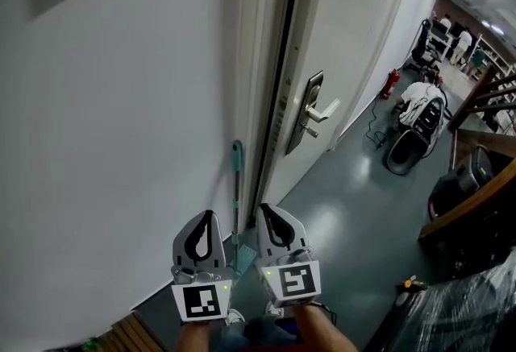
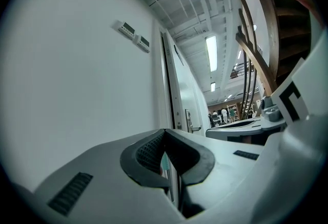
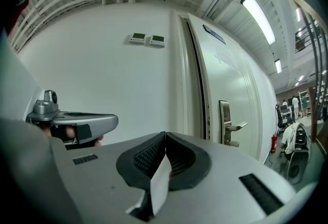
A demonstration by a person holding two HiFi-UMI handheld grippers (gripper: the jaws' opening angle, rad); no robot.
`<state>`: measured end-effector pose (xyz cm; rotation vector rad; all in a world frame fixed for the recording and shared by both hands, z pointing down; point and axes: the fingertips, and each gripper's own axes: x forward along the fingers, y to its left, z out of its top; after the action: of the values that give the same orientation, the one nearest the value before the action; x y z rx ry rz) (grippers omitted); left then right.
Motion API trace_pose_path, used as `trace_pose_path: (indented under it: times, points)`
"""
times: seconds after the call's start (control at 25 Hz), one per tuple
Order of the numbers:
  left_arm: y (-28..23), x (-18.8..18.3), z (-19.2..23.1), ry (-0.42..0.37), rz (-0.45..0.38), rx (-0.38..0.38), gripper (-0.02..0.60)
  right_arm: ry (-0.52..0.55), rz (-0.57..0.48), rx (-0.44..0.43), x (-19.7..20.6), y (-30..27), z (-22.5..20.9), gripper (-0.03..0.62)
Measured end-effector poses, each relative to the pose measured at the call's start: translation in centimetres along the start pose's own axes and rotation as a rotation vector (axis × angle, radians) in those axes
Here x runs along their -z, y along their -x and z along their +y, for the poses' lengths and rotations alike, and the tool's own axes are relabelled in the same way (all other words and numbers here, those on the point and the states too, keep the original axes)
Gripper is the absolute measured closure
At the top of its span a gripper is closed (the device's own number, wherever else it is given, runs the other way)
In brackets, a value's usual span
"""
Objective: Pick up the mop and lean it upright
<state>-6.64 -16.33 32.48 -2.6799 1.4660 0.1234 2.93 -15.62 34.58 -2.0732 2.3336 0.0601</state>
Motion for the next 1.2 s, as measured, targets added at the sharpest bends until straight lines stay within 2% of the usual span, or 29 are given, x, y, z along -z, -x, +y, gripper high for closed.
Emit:
trace_pose_path:
  times: [0.88, 0.92, 1.0, 1.2]
  points:
    - [-1.7, 1.5, -0.3, 0.0, 0.024, -0.061, 0.569, -0.033, 0.068, -0.059, 3.8, -3.2, -2.1, 0.572]
    - [-1.7, 1.6, -0.3, 0.0, 0.026, -0.063, 0.569, -0.035, 0.077, -0.066, 4.0, -3.5, -2.1, 0.567]
    - [-1.7, 1.8, -0.1, 0.001, 0.031, -0.067, 0.569, -0.044, 0.1, -0.085, 4.6, -4.2, -1.7, 0.466]
    - [-1.5, 2.1, 0.1, 0.006, 0.039, -0.073, 0.569, -0.055, 0.123, -0.062, 5.8, -5.5, -1.8, 0.457]
